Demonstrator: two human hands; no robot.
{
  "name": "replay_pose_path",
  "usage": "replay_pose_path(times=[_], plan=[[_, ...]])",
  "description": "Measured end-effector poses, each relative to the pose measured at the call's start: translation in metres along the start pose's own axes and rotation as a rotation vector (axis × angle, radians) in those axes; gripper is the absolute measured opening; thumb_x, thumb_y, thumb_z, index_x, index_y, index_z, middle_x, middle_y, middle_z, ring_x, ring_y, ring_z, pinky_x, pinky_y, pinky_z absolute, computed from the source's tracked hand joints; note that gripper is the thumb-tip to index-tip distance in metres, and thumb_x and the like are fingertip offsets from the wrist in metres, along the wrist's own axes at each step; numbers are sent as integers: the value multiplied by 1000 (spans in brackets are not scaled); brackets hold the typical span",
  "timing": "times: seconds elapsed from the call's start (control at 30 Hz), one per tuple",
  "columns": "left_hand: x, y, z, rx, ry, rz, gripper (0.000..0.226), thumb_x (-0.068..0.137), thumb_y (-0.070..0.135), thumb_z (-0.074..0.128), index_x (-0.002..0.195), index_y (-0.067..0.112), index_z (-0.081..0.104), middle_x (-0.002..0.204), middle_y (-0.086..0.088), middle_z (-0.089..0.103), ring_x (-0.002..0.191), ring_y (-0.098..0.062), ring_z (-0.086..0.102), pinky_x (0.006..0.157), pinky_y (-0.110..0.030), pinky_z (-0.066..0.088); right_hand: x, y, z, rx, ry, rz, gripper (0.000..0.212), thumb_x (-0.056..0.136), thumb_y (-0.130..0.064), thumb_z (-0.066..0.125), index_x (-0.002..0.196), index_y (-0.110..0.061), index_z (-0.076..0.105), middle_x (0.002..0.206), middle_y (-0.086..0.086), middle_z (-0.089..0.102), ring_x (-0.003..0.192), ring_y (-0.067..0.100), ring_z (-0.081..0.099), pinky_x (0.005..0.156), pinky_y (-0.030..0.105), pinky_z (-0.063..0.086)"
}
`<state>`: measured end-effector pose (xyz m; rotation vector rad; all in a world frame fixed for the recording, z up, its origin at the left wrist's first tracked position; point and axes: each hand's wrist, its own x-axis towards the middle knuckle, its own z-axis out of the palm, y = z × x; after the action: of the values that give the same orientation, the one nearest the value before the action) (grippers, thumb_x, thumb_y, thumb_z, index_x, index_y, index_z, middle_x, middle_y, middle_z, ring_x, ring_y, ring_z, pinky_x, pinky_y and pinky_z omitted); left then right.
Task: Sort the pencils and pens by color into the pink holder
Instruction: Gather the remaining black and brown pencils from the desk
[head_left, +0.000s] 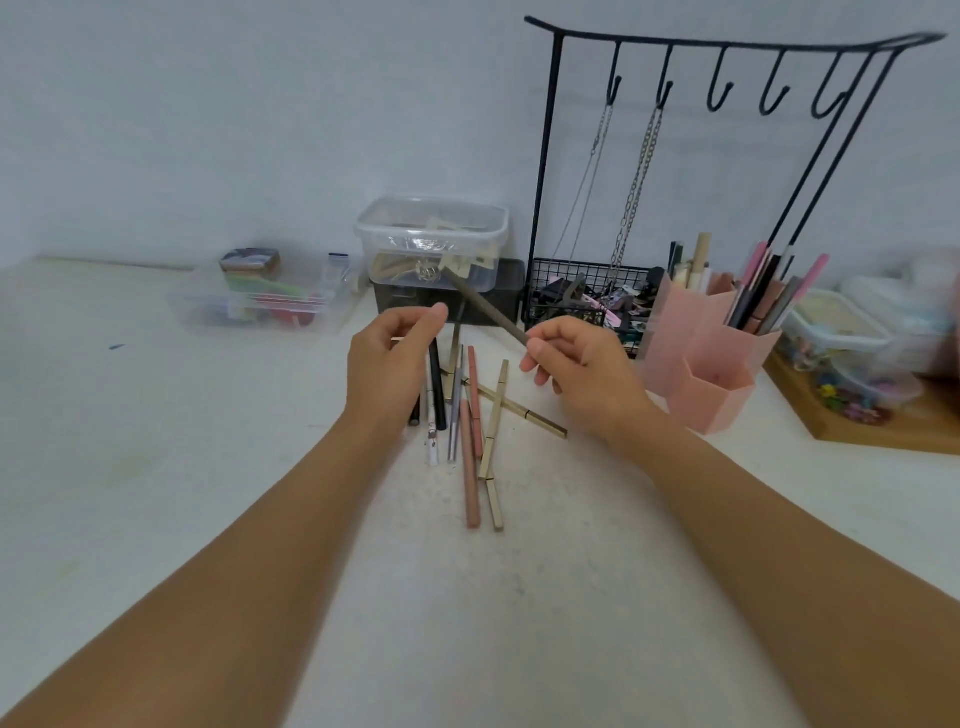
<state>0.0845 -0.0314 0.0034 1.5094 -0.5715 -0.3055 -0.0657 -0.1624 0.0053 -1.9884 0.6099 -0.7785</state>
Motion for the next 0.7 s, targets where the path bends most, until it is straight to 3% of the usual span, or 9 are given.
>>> replay_pose_path(times=[0.13, 0.23, 0.33, 0.43, 0.53, 0.7], plan=[[-3, 5, -2, -85, -131, 8, 14, 92, 38, 72, 100, 28, 79, 83, 15, 72, 77, -1, 64, 78, -26, 52, -4, -18, 2, 133, -100, -20, 12, 99, -10, 59, 98, -15, 70, 80, 1, 77, 64, 9, 62, 57, 23, 48], [-6, 4, -3, -107, -227, -12, 19, 94, 37, 69, 99, 24, 81, 82, 6, 69, 71, -3, 58, 70, -26, 48, -8, -30, 10, 166, -132, -40, 2, 92, -9, 69, 93, -10, 71, 78, 6, 78, 60, 10, 63, 55, 19, 49], [-6, 4, -4, -208, -300, -32, 30, 102, 37, 56, 93, 17, 77, 84, 1, 70, 73, -7, 61, 68, -25, 47, -14, -32, 20, 141, -122, -25, 17, 83, -14, 80, 94, -7, 70, 79, 11, 76, 62, 15, 66, 58, 24, 56], [-4, 7, -6, -369, -249, -99, 38, 107, 35, 46, 82, 15, 67, 82, -1, 70, 70, -11, 64, 67, -27, 47, -21, -26, 27, -40, -135, -20, 38, 68, -36, 91, 94, -19, 69, 75, 1, 65, 56, 3, 50, 53, 23, 45], [2, 7, -12, -434, -176, -156, 41, 108, 35, 44, 73, 18, 57, 73, 0, 67, 66, -13, 59, 67, -29, 47, -27, -27, 34, -231, -198, -41, 46, 62, -51, 90, 93, -29, 65, 75, -9, 52, 56, 2, 39, 51, 18, 34], [10, 5, -21, -79, 35, -204, 48, 104, 30, 47, 58, 18, 40, 56, 1, 50, 57, -15, 41, 62, -32, 35, -29, -31, 35, -437, -290, -145, 36, 67, -49, 87, 92, -31, 69, 84, -9, 53, 68, 3, 45, 60, 20, 36]])
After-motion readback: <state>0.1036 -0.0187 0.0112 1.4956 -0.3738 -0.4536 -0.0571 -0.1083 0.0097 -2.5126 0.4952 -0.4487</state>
